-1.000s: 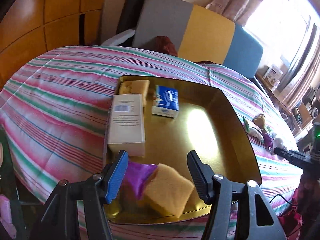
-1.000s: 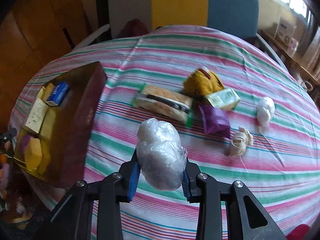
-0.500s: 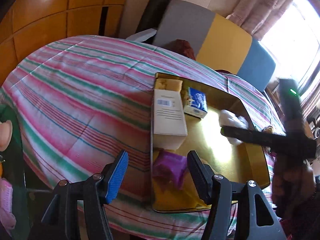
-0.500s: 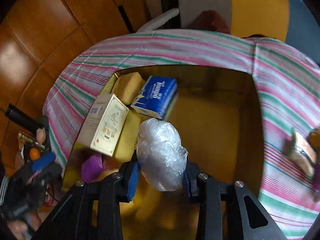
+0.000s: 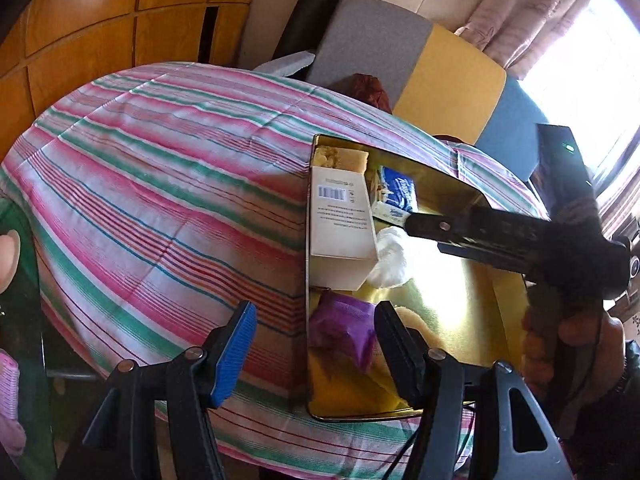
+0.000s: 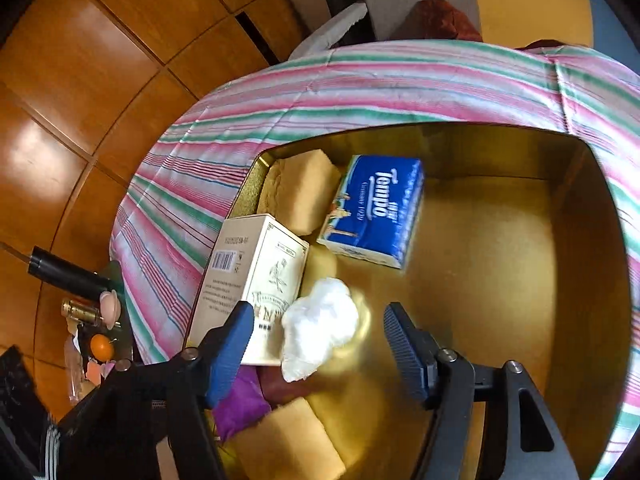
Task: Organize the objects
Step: 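Carry the plastic-wrapped bundle into the gold box with the right tool and release, then reach the left tool to the green-edged snack bar package and grasp it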
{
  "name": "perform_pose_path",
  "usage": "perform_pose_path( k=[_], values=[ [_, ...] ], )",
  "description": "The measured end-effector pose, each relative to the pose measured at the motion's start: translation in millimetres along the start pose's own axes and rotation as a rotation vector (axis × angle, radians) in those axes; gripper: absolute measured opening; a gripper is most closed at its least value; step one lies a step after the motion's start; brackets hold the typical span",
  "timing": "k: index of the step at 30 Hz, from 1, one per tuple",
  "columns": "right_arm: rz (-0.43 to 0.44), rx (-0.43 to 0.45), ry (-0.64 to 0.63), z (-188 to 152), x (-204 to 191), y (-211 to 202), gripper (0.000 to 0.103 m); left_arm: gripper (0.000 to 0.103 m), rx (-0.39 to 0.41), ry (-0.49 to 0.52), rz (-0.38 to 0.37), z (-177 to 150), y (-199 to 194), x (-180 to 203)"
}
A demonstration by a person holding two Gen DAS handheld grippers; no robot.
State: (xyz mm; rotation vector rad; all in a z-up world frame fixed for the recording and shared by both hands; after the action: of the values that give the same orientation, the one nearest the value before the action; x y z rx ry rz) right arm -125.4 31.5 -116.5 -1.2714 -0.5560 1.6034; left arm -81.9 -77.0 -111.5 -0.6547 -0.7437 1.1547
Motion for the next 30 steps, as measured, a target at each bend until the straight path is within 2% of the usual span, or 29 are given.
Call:
perform_pose_path(
  k=[5, 11, 20, 30],
  values=[
    [-0.032, 0.068, -0.053, -8.6, 13.7, -37.7, 0.069, 0.062, 0.011, 0.042, -0.001, 4.3, -5.6, 13.3],
    [-0.086, 0.156, -0.062, -18.5, 53.4, -90.9, 0.072, 0.062, 0.016, 0.118, -0.003, 12.5, -9.0, 39.2],
    [-0.215, 0.282, 0.039, -19.4, 144.5, -165.3, 0.073, 0.062, 0.014, 0.272, -0.039, 18.7, -9.4, 97.0],
    [-0.357, 0.406, 0.205, -22.1, 262.4, -231.8, 0.075, 0.062, -0.024, 0.411, -0.097, 18.7, -0.6, 164.4]
  ],
)
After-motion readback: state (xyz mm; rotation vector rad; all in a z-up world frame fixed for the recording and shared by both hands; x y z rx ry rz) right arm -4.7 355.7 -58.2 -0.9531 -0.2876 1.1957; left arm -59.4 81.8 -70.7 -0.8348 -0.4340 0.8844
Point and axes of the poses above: each gripper's, at about its wrist camera, not at the fingertips, and y roughly the way its jaws point, x to its right, z to its top, the point moved 4 cm from there along y, roughly the way its jaws point, and after that the axes turned 11 degrees about y, right-handed, at the moved point
